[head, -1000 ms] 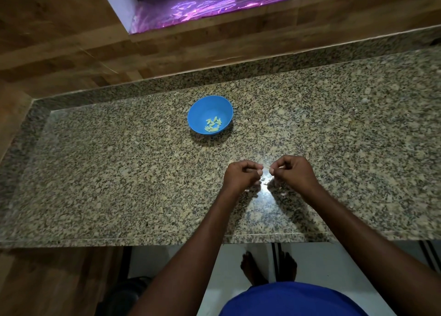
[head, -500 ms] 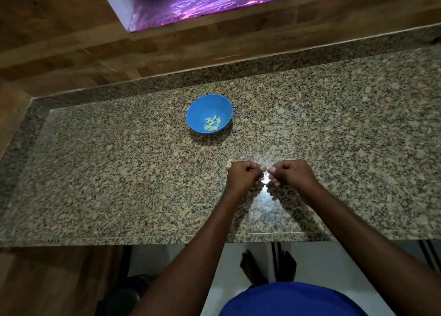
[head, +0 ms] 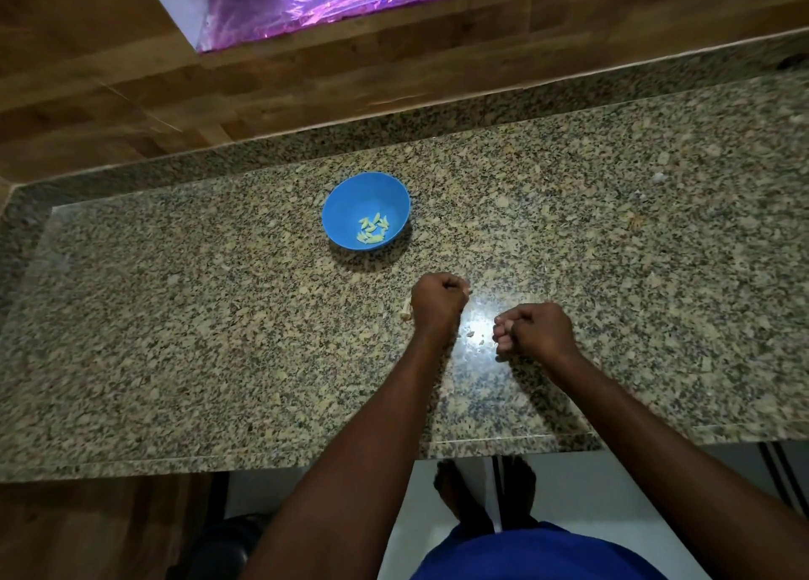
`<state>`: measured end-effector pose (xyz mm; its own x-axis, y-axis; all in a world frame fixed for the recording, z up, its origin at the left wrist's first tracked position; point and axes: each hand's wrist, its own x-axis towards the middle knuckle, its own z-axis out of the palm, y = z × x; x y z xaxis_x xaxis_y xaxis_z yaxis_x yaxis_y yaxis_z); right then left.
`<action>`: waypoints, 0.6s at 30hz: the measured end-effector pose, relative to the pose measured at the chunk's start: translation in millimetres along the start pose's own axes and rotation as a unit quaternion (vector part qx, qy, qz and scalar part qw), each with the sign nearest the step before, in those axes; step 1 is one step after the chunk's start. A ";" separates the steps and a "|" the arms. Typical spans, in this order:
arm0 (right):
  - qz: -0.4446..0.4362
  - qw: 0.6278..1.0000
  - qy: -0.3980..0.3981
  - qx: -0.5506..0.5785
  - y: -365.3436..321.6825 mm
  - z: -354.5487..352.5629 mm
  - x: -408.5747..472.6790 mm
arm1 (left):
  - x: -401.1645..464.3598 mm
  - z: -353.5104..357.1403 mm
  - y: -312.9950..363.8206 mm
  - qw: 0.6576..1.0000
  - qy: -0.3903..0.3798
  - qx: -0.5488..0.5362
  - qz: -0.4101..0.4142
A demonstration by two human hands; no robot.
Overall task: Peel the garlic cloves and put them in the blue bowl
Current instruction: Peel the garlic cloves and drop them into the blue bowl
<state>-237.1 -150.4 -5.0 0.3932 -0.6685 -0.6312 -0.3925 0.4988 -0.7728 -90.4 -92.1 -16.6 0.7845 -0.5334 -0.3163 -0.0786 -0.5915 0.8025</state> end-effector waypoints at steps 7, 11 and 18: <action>-0.012 1.000 -0.005 0.002 3.9 -6.1 2.0 | 16.7 -13.5 -13.8 0.971 0.047 0.180 0.150; 0.015 1.000 0.003 0.020 1.6 -7.9 1.6 | 12.7 -5.1 -15.3 0.909 0.009 0.343 0.238; 0.022 0.999 0.009 0.028 1.7 -19.3 -10.6 | -68.6 16.7 -49.7 0.919 0.025 0.292 0.263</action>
<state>-257.9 -153.2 1.6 0.3609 -0.6554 -0.6635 -0.3619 0.5572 -0.7473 -150.5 -36.2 -43.3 0.5701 -0.8183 0.0734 -0.7603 -0.4917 0.4245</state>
